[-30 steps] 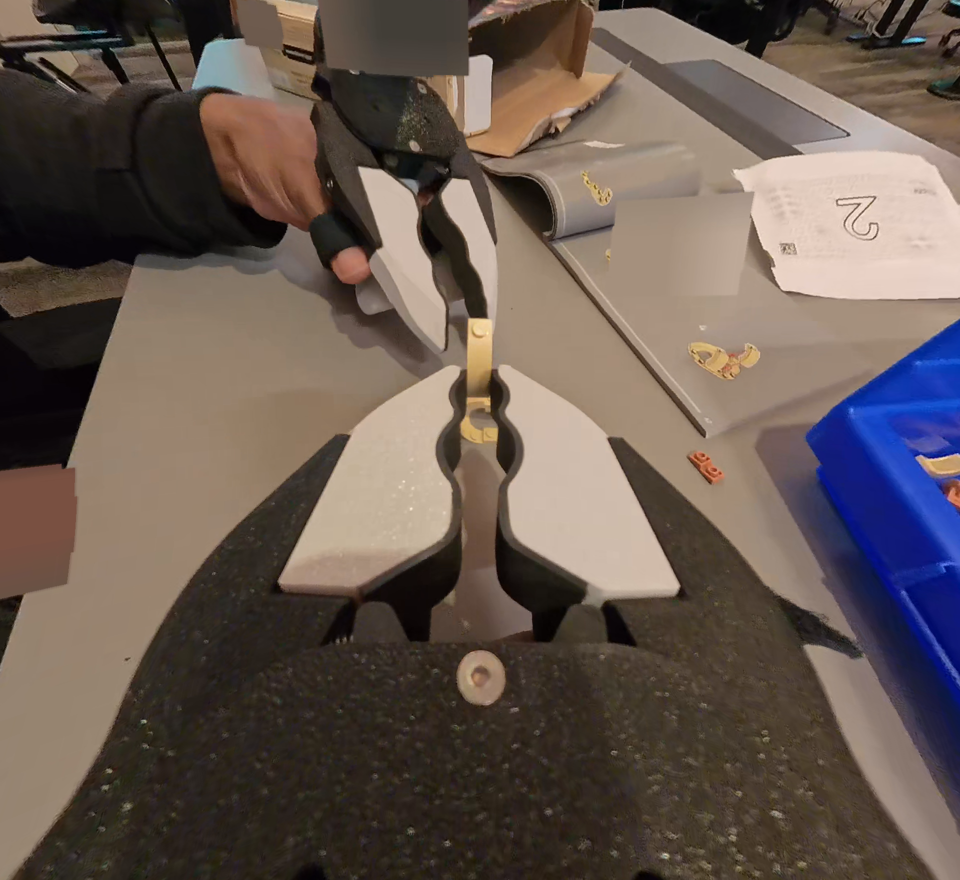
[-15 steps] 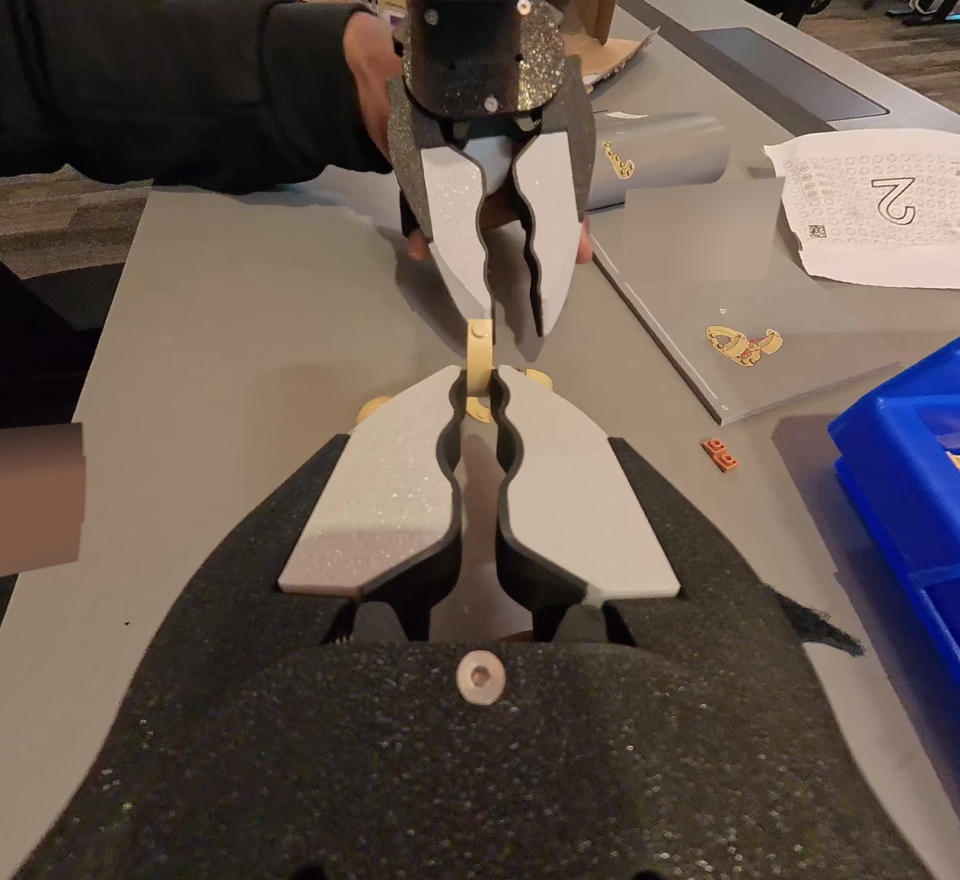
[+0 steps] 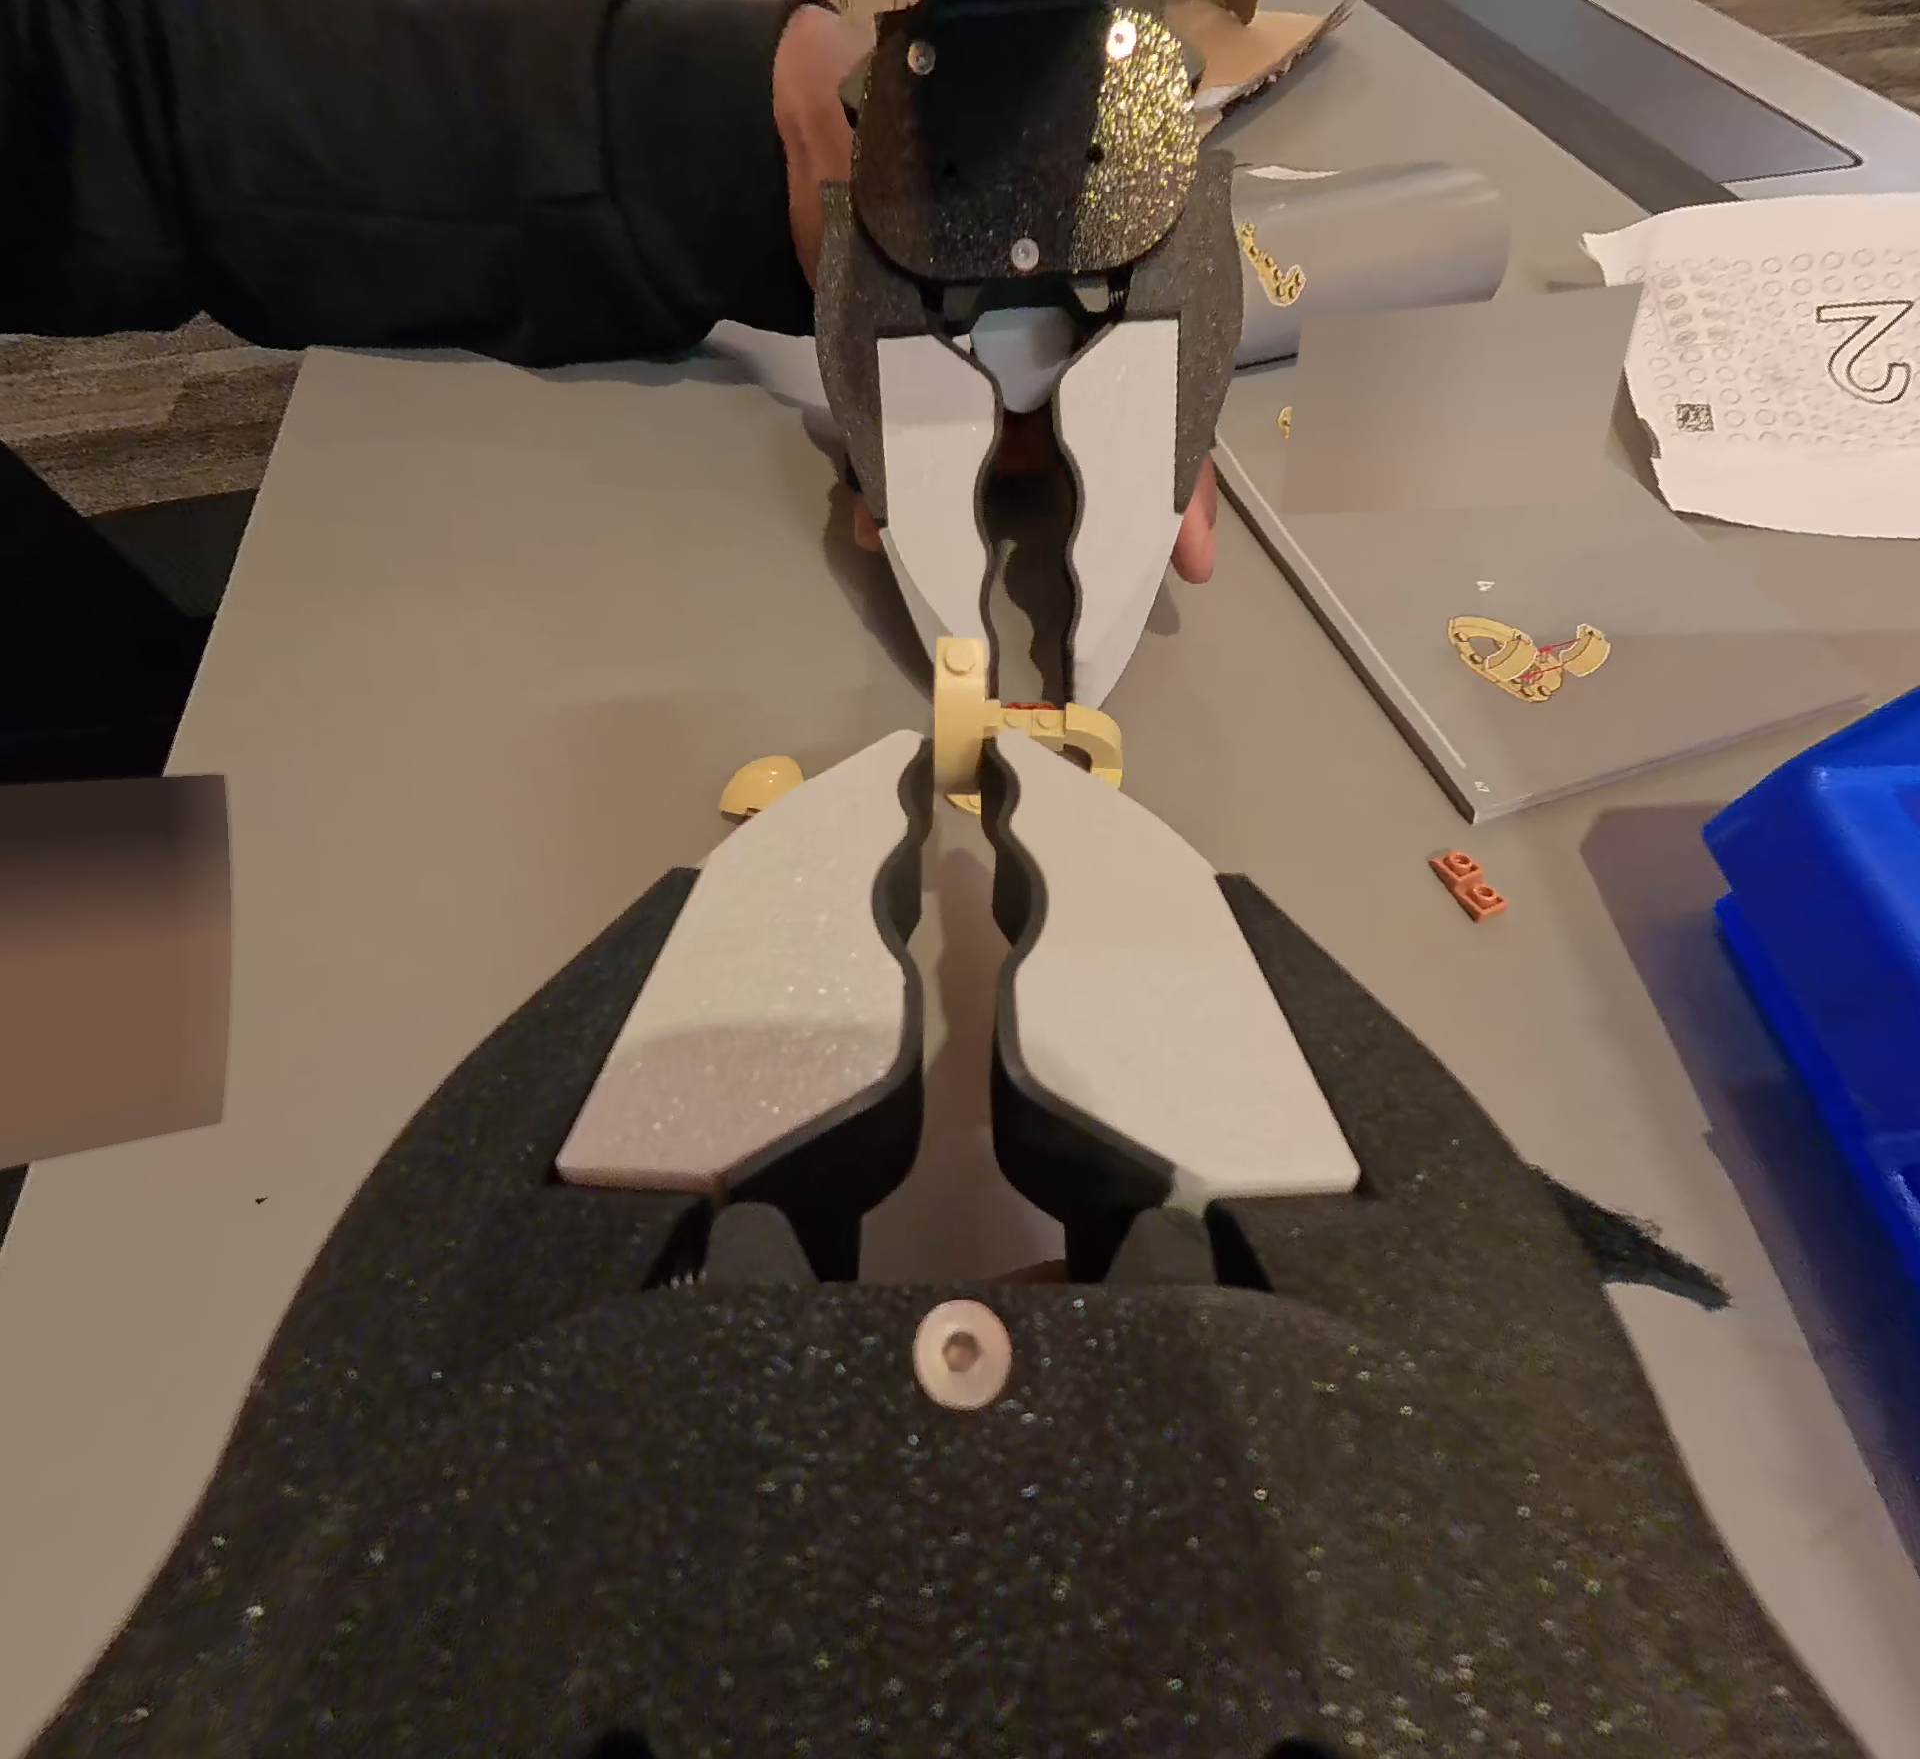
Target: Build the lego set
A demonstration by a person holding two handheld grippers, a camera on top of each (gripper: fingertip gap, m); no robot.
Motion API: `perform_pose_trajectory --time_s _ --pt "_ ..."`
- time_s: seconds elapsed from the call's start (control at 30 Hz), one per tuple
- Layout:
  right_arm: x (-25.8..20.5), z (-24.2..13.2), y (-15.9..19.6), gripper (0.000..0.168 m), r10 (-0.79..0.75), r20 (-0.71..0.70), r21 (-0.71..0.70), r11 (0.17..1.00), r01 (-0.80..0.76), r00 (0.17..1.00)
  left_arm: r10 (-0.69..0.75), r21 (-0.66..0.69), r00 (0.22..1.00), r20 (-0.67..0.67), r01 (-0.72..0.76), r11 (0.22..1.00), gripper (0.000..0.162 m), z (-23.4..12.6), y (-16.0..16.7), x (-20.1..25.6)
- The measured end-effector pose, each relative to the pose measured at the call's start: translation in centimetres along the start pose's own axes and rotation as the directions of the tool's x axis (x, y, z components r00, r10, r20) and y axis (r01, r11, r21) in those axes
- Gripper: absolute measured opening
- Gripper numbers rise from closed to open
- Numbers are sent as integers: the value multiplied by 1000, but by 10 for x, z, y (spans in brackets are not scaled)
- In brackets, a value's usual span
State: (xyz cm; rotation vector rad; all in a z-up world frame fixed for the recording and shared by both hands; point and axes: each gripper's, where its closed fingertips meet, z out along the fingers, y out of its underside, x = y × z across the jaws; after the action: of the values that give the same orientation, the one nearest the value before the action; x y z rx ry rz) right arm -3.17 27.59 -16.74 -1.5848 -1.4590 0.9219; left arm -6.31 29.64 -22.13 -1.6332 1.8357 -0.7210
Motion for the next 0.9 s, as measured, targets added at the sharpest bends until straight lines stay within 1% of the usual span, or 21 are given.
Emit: perform_pose_trajectory --time_s 0.03,0.17,0.3,0.43,0.6,0.73,0.9 --pt "0 0 1 8 -2 -2 -5 1000 2 1000 3 0 1000 -7 -3 1000 16 0 0 0" --pt "2 2 5 8 -28 -24 -36 999 27 999 19 15 1000 3 -19 1000 15 0 -3 1" --pt "4 5 11 8 -82 -52 -83 994 77 995 -5 100 1000 18 3 995 14 -7 -13 4" --pt "0 5 4 7 -149 -73 -80 986 143 986 -38 159 999 37 32 987 14 -12 -23 14" --pt "-8 6 -5 8 -195 -71 -94 978 188 978 -15 174 996 94 -2 985 14 -16 -32 27" --pt "-12 9 -3 8 -225 -62 -146 966 214 972 5 186 993 120 -27 982 14 -18 -41 34" --pt "-11 9 2 8 -257 -65 -212 948 239 964 7 178 992 126 -29 984 14 -17 -41 37"
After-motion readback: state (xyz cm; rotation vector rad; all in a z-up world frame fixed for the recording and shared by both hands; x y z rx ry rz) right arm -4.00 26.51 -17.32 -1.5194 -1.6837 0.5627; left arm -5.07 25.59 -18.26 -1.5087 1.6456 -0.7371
